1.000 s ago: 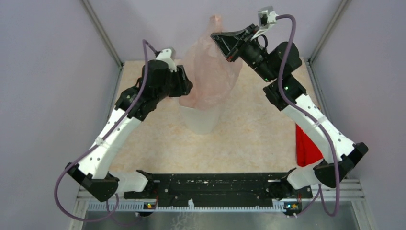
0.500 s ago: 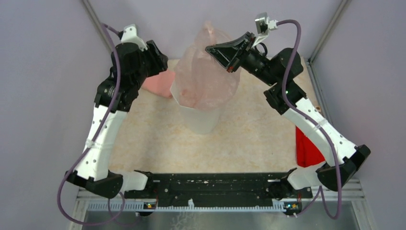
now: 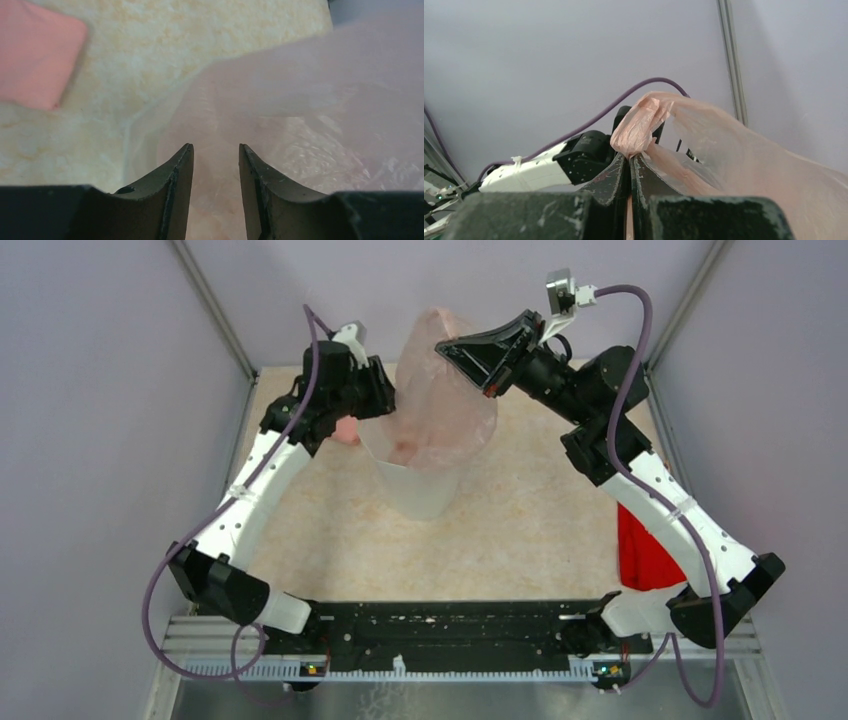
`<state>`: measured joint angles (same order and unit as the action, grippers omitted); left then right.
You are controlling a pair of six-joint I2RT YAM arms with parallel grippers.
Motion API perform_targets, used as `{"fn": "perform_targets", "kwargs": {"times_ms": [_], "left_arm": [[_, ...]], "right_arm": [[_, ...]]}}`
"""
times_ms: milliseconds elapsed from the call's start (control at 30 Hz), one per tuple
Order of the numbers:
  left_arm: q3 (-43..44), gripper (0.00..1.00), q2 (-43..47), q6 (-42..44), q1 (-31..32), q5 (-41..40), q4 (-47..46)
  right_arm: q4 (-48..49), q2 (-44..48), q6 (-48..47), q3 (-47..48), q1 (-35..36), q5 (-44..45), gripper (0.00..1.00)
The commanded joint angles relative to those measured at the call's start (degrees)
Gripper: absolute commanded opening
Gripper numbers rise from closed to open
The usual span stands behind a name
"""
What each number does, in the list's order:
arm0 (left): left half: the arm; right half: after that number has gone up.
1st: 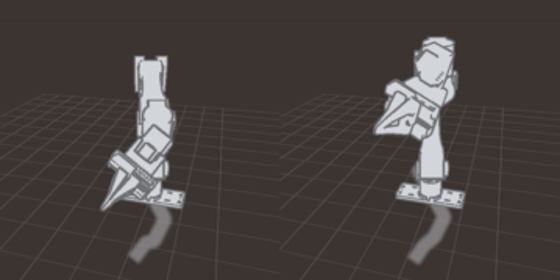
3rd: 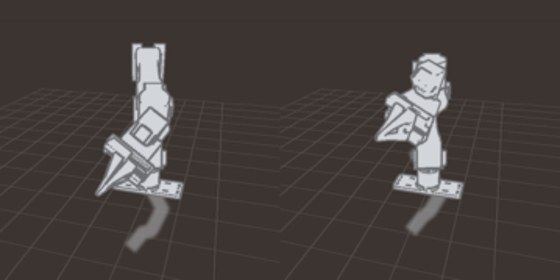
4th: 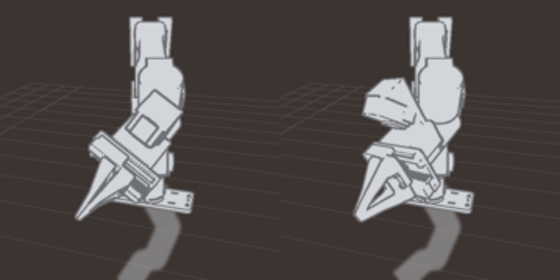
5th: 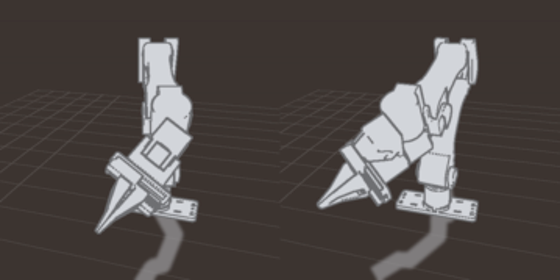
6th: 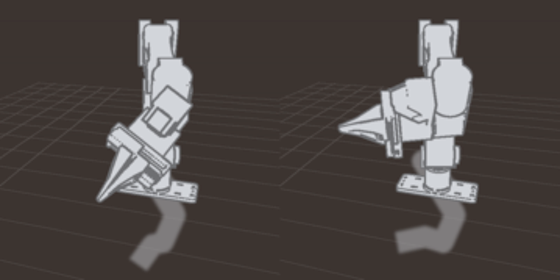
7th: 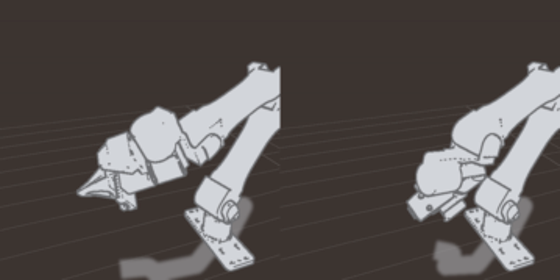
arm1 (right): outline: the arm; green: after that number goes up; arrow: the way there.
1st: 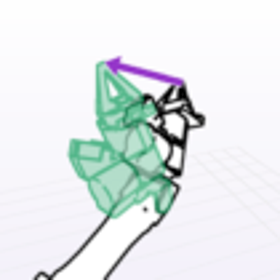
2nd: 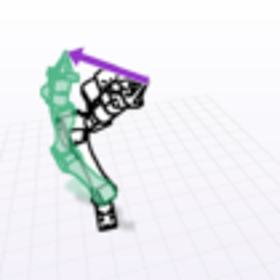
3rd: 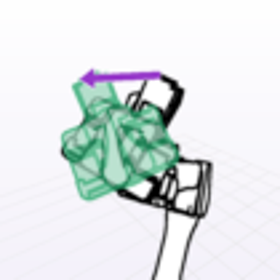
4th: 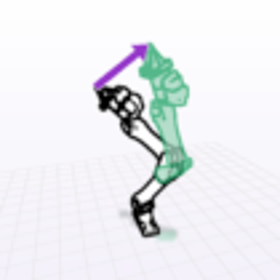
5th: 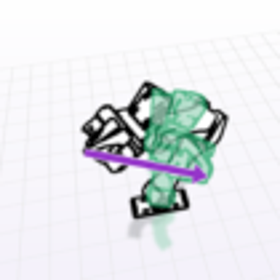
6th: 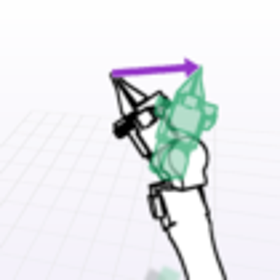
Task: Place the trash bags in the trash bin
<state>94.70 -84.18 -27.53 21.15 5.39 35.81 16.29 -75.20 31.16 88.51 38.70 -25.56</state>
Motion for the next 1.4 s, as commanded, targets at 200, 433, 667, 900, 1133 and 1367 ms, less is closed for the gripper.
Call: {"fn": "perform_targets", "kwargs": {"times_ms": [200, 433, 667, 900, 1133, 1367], "left_arm": [[-13.1, 0.38, 7.0, -3.1, 8.3, -4.6, -4.8], [-5.9, 0.52, 10.1, 0.0, 8.3, -12.2, -0.8], [-3.6, 0.55, 15.5, 0.9, 8.3, -14.5, 3.0], [-0.5, 0.56, 19.0, 1.9, 8.3, -13.1, 5.4], [3.8, 0.62, 20.3, 3.4, 8.3, -11.7, 6.4], [7.5, 0.63, 19.1, 5.7, 8.3, -9.6, 4.6]], "right_arm": [[0.4, -1.8, -0.4, 3.2, -0.3, -1.1, 0.00], [0.0, -8.9, -2.9, 8.6, -0.3, -0.9, 0.00], [4.5, -14.5, -3.6, 11.1, -0.3, 0.9, 0.00], [11.4, -17.8, 1.4, 10.9, -0.2, 2.4, 0.00], [16.6, -23.7, 4.7, 14.8, 0.5, 1.5, 0.00], [14.2, -21.9, 3.6, 10.6, 2.7, 2.7, 0.00]]}}
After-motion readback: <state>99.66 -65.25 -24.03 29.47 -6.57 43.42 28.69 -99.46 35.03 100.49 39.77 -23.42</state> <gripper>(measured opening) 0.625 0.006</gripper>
